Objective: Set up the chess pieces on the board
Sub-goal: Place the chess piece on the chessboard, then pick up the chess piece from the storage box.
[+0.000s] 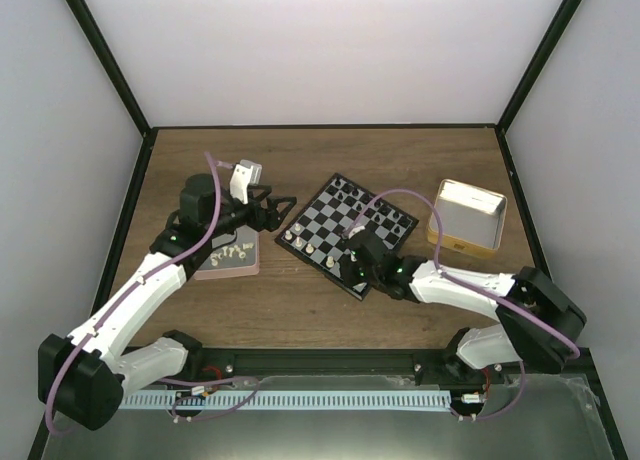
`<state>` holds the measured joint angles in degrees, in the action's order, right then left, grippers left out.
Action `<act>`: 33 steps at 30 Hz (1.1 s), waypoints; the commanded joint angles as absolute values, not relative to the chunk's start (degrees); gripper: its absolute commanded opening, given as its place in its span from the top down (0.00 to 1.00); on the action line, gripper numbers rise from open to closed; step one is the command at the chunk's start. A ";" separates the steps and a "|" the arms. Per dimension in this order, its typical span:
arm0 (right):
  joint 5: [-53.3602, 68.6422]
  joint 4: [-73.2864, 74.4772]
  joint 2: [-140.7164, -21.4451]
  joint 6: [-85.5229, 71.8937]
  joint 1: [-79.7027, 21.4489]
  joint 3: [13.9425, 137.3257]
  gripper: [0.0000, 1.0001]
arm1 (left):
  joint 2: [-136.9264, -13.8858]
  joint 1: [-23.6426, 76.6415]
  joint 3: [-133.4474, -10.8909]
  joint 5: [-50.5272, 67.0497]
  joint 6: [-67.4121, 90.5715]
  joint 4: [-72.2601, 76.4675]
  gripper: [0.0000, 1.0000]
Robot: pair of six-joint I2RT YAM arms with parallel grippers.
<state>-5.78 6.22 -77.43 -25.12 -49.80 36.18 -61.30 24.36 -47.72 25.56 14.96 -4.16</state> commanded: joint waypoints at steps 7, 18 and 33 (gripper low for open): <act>-5.01 0.02 -78.57 -22.44 -50.44 35.93 0.99 | -61.21 24.08 -47.84 25.33 14.77 -3.25 0.08; -4.84 0.57 -80.16 -22.52 -50.45 36.73 0.84 | -61.21 24.06 -47.72 25.40 14.63 -3.42 0.08; -6.80 5.28 -75.57 -26.33 -50.45 38.01 0.67 | -60.15 24.05 -47.47 20.59 16.69 -5.31 0.08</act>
<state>-3.70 2.17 -77.97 -23.92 -50.02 35.70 -61.28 24.36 -47.68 24.56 15.14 -4.34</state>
